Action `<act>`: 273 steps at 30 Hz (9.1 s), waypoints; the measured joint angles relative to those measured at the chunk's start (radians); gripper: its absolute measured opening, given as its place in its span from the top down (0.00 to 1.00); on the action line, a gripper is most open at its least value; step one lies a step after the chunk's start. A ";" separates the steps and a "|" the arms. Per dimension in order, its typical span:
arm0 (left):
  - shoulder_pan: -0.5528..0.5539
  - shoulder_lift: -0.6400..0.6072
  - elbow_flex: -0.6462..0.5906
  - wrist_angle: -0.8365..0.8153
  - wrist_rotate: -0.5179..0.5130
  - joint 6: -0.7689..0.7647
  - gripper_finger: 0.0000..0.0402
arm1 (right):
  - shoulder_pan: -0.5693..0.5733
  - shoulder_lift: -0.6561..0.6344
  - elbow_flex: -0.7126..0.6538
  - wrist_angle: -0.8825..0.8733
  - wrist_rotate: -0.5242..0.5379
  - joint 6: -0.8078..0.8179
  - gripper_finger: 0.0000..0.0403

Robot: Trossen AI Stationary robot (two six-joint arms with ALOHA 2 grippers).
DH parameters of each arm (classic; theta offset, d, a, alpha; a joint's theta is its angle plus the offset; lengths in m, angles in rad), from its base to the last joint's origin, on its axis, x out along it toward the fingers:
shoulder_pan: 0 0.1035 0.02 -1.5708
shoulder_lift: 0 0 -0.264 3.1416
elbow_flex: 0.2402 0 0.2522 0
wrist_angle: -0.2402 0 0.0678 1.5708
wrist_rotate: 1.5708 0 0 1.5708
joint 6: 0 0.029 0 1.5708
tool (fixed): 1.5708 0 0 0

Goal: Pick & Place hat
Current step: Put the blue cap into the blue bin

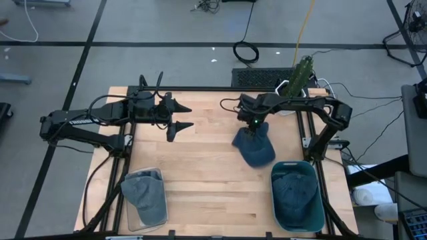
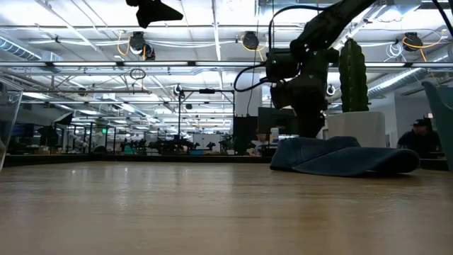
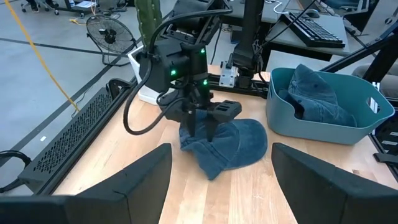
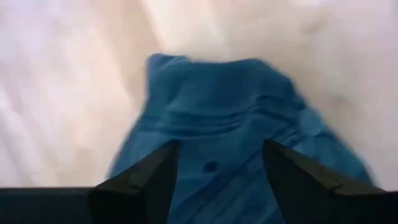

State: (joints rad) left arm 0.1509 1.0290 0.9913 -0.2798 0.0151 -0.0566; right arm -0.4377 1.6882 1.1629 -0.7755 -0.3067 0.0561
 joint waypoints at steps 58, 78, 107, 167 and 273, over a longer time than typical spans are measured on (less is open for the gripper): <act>0.000 0.000 0.000 0.000 0.000 0.000 0.30 | 0.327 -0.422 -0.024 0.098 0.017 -0.100 1.00; 0.000 0.000 0.000 0.000 0.000 0.000 0.30 | 0.831 -0.698 -0.013 0.196 0.249 0.635 1.00; 0.000 0.000 0.000 0.000 0.000 0.000 0.30 | 1.098 -0.351 0.270 -0.528 -0.091 1.435 1.00; 0.000 0.000 0.000 0.000 0.000 0.000 0.30 | 1.453 -0.198 0.116 -0.463 0.383 1.918 0.94; 0.000 0.000 0.000 0.000 0.000 0.000 0.30 | 1.415 -0.122 0.086 -0.492 0.174 1.177 1.00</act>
State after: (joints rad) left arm 0.1505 1.0289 0.9913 -0.2798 0.0151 -0.0566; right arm 0.9771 1.5658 1.2493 -1.2677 -0.1330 1.2329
